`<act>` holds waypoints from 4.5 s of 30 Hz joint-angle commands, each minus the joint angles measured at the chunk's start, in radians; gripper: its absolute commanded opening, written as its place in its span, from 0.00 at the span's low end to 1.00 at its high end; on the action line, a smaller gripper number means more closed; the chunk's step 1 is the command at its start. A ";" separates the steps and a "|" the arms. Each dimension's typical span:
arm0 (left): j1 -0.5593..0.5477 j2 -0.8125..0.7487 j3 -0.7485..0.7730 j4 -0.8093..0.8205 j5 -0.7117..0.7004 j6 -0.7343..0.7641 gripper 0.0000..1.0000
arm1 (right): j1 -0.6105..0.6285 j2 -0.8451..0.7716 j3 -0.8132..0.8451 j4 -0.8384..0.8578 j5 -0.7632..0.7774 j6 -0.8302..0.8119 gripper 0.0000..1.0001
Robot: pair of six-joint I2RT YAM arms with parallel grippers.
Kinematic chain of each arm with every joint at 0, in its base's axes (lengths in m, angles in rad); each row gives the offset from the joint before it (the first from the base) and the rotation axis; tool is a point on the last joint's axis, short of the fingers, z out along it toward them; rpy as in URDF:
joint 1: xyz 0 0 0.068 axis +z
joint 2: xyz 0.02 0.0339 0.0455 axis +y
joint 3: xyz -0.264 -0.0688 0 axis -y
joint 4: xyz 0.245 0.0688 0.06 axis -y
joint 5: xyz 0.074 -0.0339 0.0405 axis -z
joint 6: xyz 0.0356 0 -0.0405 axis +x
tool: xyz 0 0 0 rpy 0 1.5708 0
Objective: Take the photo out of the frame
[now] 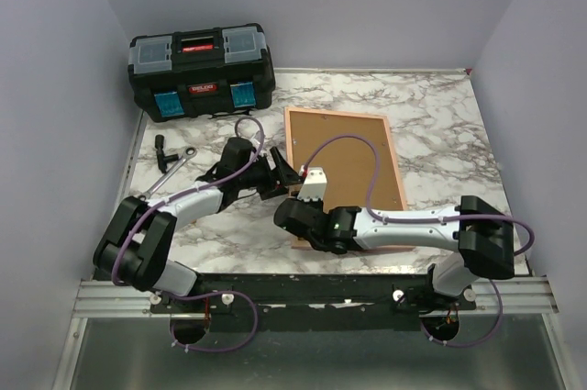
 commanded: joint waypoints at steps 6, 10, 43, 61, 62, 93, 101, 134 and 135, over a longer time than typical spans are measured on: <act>-0.048 0.041 -0.004 0.248 0.030 -0.083 0.52 | 0.002 -0.075 -0.020 0.120 -0.028 -0.033 0.01; -0.054 0.047 0.013 0.247 0.025 -0.079 0.41 | 0.002 -0.098 -0.029 0.120 -0.028 -0.038 0.01; -0.056 -0.145 0.377 -0.459 -0.110 -0.098 0.00 | 0.018 0.033 0.483 -0.577 0.173 -0.229 0.91; -0.060 -0.111 0.455 -0.498 -0.116 -0.130 0.00 | 0.087 0.412 0.790 -1.088 0.500 0.045 0.73; -0.062 -0.110 0.459 -0.502 -0.117 -0.130 0.00 | 0.087 0.420 0.795 -1.088 0.499 0.048 0.72; -0.080 -0.107 0.443 -0.424 -0.156 -0.122 0.00 | 0.086 0.123 0.568 -0.514 0.280 -0.276 0.70; -0.080 -0.098 0.462 -0.469 -0.175 -0.142 0.00 | 0.085 0.143 0.645 -0.601 0.237 -0.221 0.94; -0.001 0.137 0.857 -0.681 -0.114 -0.011 0.00 | 0.182 -0.266 -0.262 0.691 0.365 -1.429 0.96; 0.000 0.139 0.861 -0.685 -0.113 -0.005 0.00 | 0.181 -0.268 -0.309 0.814 0.395 -1.504 0.96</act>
